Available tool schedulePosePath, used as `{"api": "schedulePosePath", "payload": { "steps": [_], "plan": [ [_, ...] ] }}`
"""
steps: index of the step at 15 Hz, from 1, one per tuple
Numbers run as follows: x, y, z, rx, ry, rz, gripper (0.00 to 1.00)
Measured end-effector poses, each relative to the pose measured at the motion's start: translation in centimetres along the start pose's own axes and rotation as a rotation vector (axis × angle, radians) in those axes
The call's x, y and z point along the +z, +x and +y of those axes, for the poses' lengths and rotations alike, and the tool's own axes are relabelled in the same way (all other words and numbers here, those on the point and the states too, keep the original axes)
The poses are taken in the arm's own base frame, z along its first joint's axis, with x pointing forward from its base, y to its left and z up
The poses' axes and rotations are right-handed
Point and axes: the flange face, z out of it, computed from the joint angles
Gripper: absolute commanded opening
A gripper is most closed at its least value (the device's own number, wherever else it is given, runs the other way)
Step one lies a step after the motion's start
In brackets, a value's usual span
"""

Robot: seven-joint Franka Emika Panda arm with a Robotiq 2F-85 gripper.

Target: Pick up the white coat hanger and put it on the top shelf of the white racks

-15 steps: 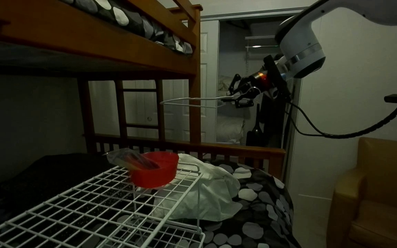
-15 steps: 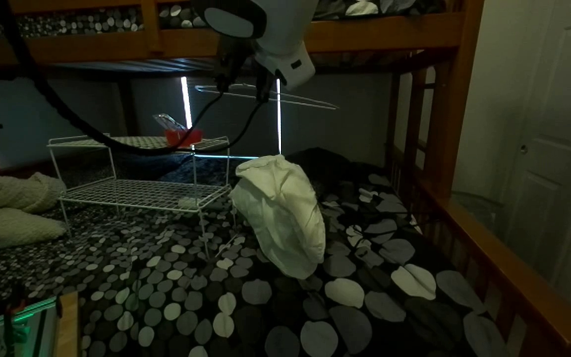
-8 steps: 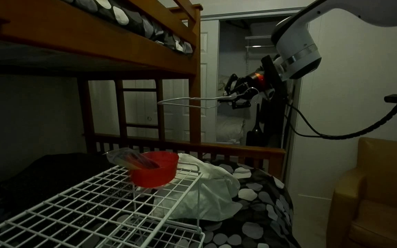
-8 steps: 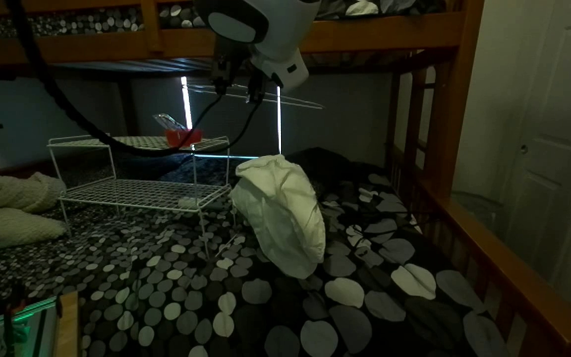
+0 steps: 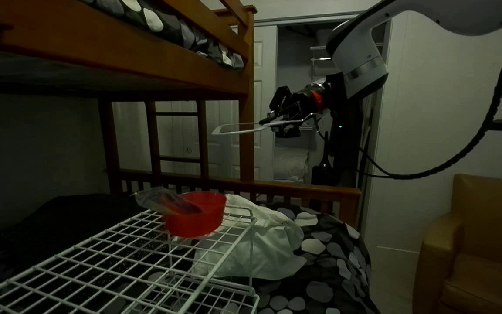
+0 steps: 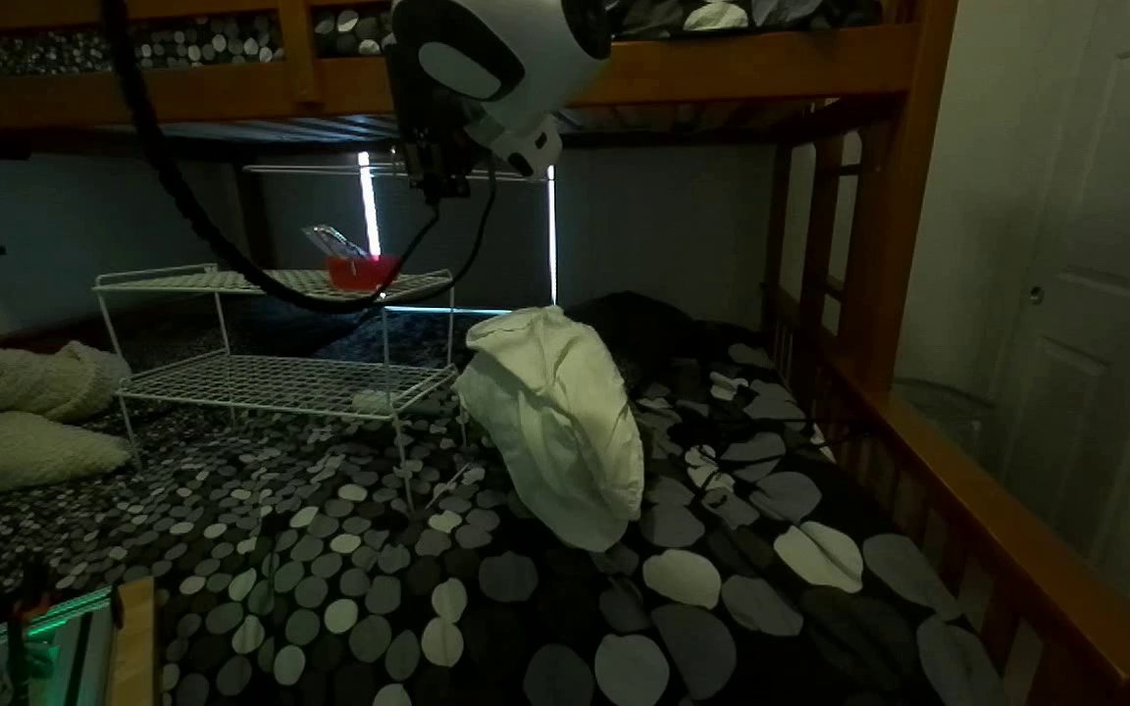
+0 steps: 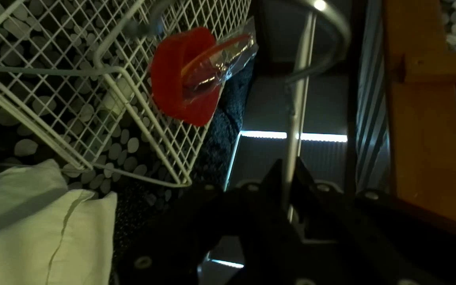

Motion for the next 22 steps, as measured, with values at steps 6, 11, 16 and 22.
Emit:
{"api": "schedulePosePath", "payload": {
  "steps": [6, 11, 16, 22],
  "plan": [
    [4.5, 0.1, -1.5, -0.233, 0.08, -0.227, 0.01],
    [11.4, 0.5, -2.9, -0.315, 0.159, -0.455, 0.01],
    [14.8, 2.0, -0.8, -0.253, 0.135, -0.568, 0.01],
    [13.3, 3.9, 2.0, -0.173, -0.034, -0.527, 0.01]
  ]
}}
